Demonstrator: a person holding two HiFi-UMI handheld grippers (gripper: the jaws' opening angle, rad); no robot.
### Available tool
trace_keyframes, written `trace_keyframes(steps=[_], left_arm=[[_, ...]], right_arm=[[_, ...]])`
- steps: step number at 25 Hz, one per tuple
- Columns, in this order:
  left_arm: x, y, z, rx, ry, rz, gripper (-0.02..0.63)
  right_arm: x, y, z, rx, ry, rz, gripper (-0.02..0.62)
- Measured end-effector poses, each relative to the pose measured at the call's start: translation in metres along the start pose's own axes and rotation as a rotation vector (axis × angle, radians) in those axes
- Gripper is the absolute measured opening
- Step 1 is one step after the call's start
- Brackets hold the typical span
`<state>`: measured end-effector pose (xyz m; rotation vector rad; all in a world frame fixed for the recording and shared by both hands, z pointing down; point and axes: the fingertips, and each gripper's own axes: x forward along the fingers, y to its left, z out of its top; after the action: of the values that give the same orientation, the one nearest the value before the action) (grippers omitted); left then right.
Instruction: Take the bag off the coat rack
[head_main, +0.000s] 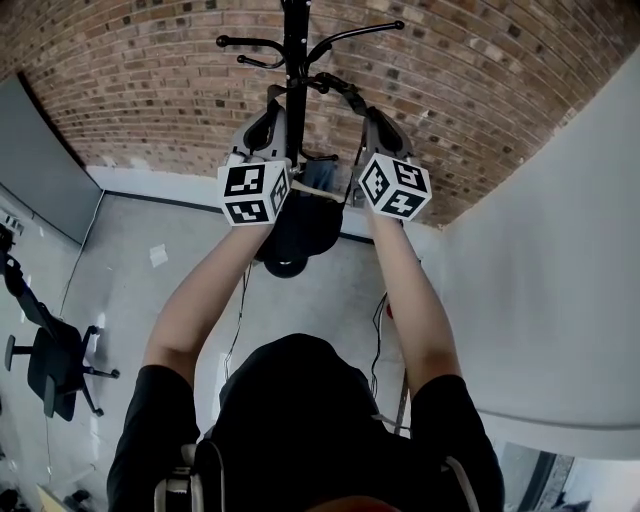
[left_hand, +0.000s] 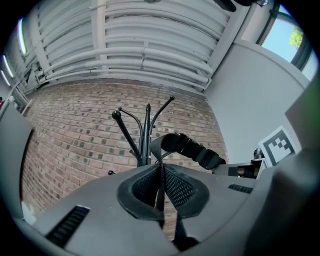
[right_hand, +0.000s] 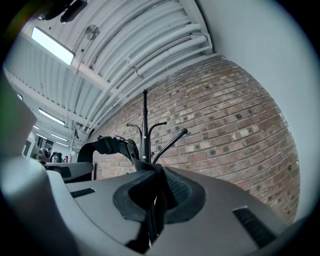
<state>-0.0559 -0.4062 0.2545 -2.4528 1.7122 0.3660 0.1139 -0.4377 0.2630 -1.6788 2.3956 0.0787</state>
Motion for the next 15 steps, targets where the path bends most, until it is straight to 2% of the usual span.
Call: trace_keyframes(steps=[6, 15], left_arm=[[-0.014, -0.002, 0.025, -0.003, -0.037, 0.007, 0.023], [-0.041, 0.016, 0.027, -0.051, -0.044, 0.075, 0.023]], right_arm=[[-0.018, -0.009, 0.020, 0.000, -0.039, -0.015, 0.021], [-0.047, -0.022, 0.030, -0.046, -0.017, -0.056, 0.021]])
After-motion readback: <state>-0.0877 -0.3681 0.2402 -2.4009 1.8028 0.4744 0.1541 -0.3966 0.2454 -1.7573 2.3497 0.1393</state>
